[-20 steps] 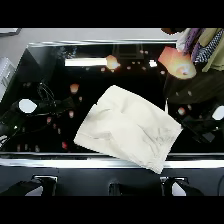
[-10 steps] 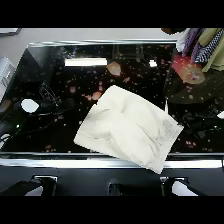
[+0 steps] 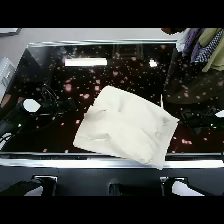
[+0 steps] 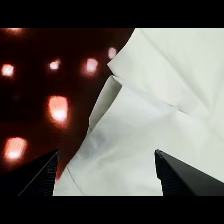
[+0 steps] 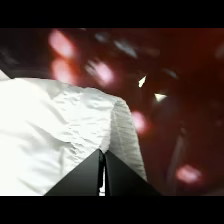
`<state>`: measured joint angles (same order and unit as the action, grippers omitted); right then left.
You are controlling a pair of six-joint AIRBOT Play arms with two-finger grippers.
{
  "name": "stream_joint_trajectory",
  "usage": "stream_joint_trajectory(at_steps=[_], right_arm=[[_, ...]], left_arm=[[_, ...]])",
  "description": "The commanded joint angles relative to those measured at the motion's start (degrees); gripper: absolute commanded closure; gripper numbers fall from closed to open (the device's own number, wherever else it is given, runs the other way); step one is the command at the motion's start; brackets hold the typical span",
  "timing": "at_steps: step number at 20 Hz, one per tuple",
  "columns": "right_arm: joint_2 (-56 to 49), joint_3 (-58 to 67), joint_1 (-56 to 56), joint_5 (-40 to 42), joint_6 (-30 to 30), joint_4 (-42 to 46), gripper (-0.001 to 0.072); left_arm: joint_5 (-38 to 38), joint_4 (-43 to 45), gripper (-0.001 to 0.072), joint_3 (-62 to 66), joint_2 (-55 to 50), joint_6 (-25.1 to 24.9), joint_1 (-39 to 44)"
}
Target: Fold the clothes and pants, and hang the long-sleeved shirts on hangers.
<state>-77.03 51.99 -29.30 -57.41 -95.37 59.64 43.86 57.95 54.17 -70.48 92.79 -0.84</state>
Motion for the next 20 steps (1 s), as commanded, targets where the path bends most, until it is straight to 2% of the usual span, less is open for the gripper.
stream_joint_trajectory(at_steps=[1, 4, 7, 9, 11, 15, 18, 19, 20], right_arm=[[-2.71, 3.82, 1.33, 4.98, 1.2, -4.13, 0.0685], [-9.75, 13.79, 7.91, 5.49, 1.09, -4.11, 0.0685], [-18.71, 27.63, 14.71, 6.12, -1.4, -3.85, 0.0685], [-24.87, 37.66, 18.12, 3.74, -2.67, -2.19, 0.0685], [-28.68, 43.91, 20.46, 1.27, -5.38, 1.2, 0.0685], [-29.68, 45.64, 22.43, 1.57, -7.13, 4.28, 0.0685], [-29.64, 45.64, 22.43, -0.24, -7.1, 5.62, 0.0685], [-29.64, 45.64, 22.43, -0.87, -7.1, 5.64, 0.0685], [-29.62, 45.64, 22.43, -1.22, -7.1, 5.64, 0.0686]], left_arm=[[-2.14, -0.68, 0.0027, 0.0, -1.09, 0.24, -0.04], [-6.27, -4.13, 0.0026, 0.07, -3.91, -0.39, -0.04], [-9.51, -9.33, 0.0026, 0.52, -8.2, -5.53, -0.04], [-11.1, -14.05, 0.0027, 2.84, -12.31, -9.35, -0.04], [-12.48, -15.39, 0.0027, 7.02, -17.09, -10.6, -0.04], [-10.47, -15.37, 0.0031, 15.91, -27.15, -10.54, -0.02], [-9.86, -15.54, 0.0035, 18.84, -30.84, -10.34, -0.02], [-9.88, -15.56, 0.0054, 19.04, -31.12, -10.34, -0.02], [-9.79, -15.54, 0.0205, 19.06, -31.15, -10.4, -0.02]])
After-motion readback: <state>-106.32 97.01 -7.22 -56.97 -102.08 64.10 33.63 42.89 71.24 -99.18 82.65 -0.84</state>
